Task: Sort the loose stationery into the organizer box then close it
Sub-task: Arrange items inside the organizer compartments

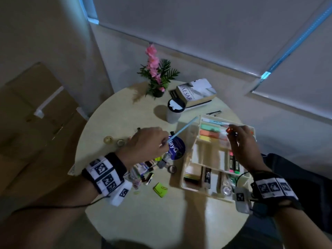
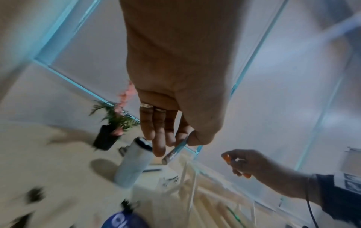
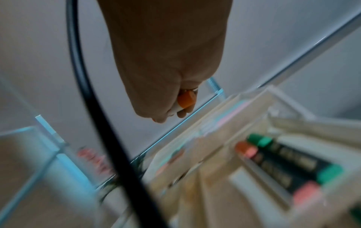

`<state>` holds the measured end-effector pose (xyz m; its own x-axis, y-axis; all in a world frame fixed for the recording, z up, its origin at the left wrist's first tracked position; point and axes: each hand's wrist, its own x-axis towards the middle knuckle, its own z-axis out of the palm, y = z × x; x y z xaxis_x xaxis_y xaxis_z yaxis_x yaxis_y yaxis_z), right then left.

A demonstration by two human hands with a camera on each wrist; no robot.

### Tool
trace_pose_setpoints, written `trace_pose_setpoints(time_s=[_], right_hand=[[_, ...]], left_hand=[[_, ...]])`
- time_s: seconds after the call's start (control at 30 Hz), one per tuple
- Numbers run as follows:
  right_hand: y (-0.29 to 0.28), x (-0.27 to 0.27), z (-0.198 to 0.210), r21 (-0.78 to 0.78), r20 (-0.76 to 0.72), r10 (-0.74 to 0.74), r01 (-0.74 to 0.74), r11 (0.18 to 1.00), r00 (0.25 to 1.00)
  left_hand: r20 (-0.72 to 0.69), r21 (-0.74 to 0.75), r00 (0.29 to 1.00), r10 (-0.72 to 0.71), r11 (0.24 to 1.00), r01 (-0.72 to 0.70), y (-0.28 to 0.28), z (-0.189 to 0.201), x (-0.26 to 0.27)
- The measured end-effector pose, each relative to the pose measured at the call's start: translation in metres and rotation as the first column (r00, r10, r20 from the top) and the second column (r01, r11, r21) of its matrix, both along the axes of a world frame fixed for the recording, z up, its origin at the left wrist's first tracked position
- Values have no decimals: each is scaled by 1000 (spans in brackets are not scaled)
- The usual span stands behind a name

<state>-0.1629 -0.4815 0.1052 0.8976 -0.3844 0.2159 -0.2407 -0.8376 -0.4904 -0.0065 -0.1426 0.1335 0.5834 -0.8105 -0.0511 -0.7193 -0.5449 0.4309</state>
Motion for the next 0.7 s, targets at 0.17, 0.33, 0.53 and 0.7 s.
trace_pose_setpoints(time_s=[0.17, 0.33, 0.53, 0.7], right_hand=[[-77, -9, 2, 64, 64, -112, 108, 992, 992], [-91, -45, -10, 210, 49, 10, -20, 978, 999], [-68, -112, -45, 245, -10, 125, -119, 962, 992], [-46, -154, -75, 269, -90, 253, -221, 937, 963]], left_hand=[[192, -60, 977, -90, 993, 104, -124, 23, 17], [274, 98, 952, -138, 989, 115, -222, 3, 27], [231, 168, 965, -123, 982, 85, -263, -15, 17], [200, 138, 970, -137, 984, 111, -268, -25, 6]])
